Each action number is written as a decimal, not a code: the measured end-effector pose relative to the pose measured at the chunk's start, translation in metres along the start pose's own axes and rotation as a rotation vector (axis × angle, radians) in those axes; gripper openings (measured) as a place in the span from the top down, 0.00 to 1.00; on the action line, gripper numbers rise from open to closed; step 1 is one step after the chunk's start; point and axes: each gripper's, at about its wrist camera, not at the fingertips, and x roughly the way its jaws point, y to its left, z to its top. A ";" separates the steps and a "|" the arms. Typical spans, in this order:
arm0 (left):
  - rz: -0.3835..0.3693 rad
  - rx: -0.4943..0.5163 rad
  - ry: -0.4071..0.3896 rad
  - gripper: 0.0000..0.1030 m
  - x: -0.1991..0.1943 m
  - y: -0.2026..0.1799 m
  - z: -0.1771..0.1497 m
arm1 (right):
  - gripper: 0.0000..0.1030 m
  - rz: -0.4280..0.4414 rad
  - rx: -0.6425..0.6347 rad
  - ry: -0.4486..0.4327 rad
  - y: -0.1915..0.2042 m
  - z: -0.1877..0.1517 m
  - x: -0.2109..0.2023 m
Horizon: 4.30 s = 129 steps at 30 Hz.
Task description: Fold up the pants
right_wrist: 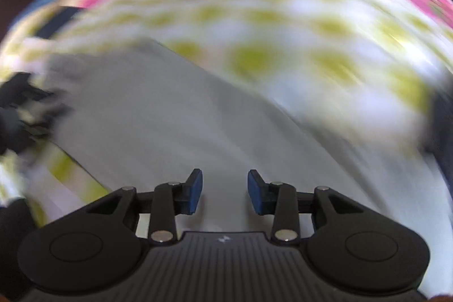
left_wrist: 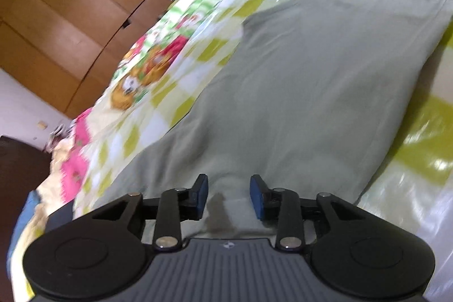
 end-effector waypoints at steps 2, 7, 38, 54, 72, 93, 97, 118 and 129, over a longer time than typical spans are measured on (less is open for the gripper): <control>0.021 0.029 0.017 0.54 -0.004 -0.007 0.002 | 0.65 -0.146 0.072 -0.038 -0.029 -0.022 -0.009; 0.050 0.109 0.019 0.54 -0.016 -0.024 0.020 | 0.64 -0.153 0.314 -0.175 -0.057 -0.067 -0.057; -0.281 0.106 -0.304 0.53 -0.088 -0.148 0.180 | 0.95 0.419 0.969 -0.775 -0.154 -0.129 -0.084; -0.313 0.186 -0.250 0.47 -0.081 -0.186 0.170 | 0.66 0.087 1.057 -0.626 -0.177 -0.196 -0.083; -0.291 0.194 -0.288 0.47 -0.091 -0.191 0.176 | 0.81 0.025 0.963 -0.515 -0.173 -0.202 -0.098; -0.364 0.311 -0.373 0.45 -0.048 -0.171 0.229 | 0.57 0.077 -0.184 -0.133 -0.088 -0.012 -0.050; -0.413 0.362 -0.364 0.45 -0.029 -0.170 0.235 | 0.57 0.111 -0.320 -0.019 -0.081 0.006 -0.028; -0.488 0.411 -0.325 0.55 -0.011 -0.165 0.234 | 0.79 0.090 -0.443 0.084 -0.074 0.004 -0.016; -0.414 0.450 -0.341 0.80 -0.006 -0.169 0.231 | 0.99 0.033 -0.419 0.050 -0.069 0.004 -0.024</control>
